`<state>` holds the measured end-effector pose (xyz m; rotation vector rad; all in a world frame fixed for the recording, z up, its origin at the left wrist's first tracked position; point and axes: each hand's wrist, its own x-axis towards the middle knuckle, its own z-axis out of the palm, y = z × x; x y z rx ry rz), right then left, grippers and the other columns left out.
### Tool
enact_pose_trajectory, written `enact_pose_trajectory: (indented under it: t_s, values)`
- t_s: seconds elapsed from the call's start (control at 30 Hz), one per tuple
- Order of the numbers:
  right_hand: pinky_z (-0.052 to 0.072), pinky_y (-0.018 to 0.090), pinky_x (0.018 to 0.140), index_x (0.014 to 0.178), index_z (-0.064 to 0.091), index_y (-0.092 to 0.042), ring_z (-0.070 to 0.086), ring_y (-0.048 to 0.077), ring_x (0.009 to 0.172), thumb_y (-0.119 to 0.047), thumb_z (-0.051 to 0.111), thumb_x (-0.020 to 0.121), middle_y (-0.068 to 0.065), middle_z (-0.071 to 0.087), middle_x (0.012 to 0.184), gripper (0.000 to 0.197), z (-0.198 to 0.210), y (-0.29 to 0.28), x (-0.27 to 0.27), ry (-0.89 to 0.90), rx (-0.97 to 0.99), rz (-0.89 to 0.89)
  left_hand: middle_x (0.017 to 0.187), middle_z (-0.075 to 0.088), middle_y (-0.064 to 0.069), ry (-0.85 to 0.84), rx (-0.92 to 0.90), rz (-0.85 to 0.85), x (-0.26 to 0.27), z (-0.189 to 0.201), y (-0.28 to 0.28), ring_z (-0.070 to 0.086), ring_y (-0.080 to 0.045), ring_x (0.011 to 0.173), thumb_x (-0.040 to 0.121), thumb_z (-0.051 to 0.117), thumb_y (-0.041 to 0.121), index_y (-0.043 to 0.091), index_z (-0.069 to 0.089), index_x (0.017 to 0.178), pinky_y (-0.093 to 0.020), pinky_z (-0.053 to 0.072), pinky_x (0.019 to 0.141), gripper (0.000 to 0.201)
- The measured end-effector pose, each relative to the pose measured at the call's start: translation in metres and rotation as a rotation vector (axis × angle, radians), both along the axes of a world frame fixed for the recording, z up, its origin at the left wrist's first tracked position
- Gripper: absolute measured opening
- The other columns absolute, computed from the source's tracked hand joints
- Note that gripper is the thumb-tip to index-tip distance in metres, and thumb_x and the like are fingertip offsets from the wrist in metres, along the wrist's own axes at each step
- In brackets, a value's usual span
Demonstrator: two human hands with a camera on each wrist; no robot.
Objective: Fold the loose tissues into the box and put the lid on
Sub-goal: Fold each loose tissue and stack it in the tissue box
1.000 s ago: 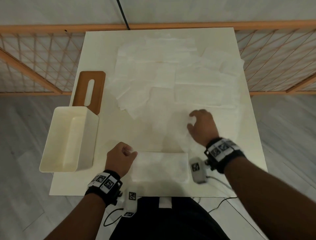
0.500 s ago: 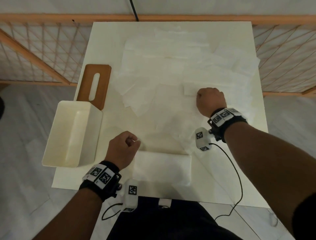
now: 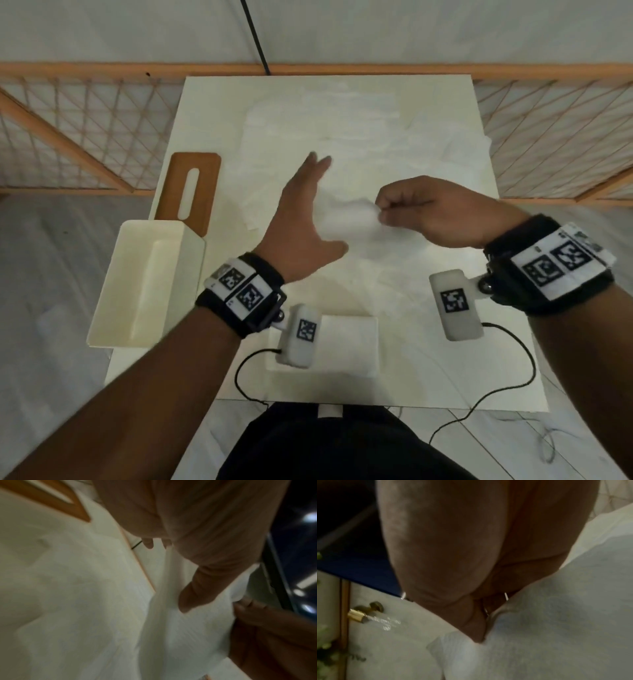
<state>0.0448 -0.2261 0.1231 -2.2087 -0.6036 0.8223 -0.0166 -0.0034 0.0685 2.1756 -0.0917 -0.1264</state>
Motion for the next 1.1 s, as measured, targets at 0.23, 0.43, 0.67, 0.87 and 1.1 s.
enact_pose_trajectory:
  t_s: [0.23,0.43,0.67,0.87,1.1]
  values:
    - [0.044,0.031,0.065,0.107,0.068,-0.028,0.056,0.023,0.071,-0.043,0.071,0.089,0.007,0.067,0.092,0.024,-0.024,-0.019,-0.006,0.270,0.274,-0.469,0.110,0.075,-0.003,0.274,-0.400,0.079,-0.001,0.015,0.020,0.071,-0.021,0.102,0.089,0.071,0.011,0.013,0.068,0.115,-0.046,0.056,0.093,0.026]
    - [0.060,0.038,0.075,0.143,0.042,-0.032,0.070,0.025,0.106,-0.015,0.093,0.061,0.011,0.068,0.124,0.098,-0.070,-0.011,-0.052,0.677,0.791,-0.658,0.135,0.057,0.010,0.289,-0.468,0.425,-0.017,-0.010,0.041,0.060,-0.014,0.119,0.080,0.078,0.030,0.047,0.038,0.142,-0.033,0.051,0.099,0.076]
    - [0.058,0.039,0.091,0.110,0.074,-0.018,0.070,0.013,0.105,-0.003,0.084,0.074,-0.021,0.048,0.145,0.040,-0.071,0.009,-0.070,0.218,0.461,-0.605,0.106,0.074,-0.001,0.327,-0.490,0.416,-0.044,-0.015,0.047,0.070,-0.020,0.094,0.081,0.080,0.018,0.019,0.075,0.099,-0.022,0.055,0.070,0.019]
    - [0.051,0.020,0.078,0.081,0.073,-0.027,0.067,-0.004,0.086,-0.022,0.082,0.079,-0.023,0.068,0.113,0.011,-0.083,0.010,-0.081,-0.073,0.198,-0.536,0.098,0.072,0.014,0.215,-0.096,0.314,-0.066,-0.030,0.059,0.066,-0.004,0.091,0.083,0.079,0.021,0.029,0.076,0.090,-0.028,0.055,0.084,0.011]
    - [0.039,0.012,0.060,0.076,0.074,-0.023,0.053,-0.001,0.058,-0.022,0.075,0.087,-0.017,0.064,0.064,0.011,-0.084,-0.006,-0.097,0.094,0.095,-0.334,0.126,0.058,0.017,0.276,0.064,0.154,-0.095,-0.039,0.071,0.052,0.001,0.117,0.086,0.076,0.024,0.031,0.073,0.083,-0.025,0.039,0.100,0.008]
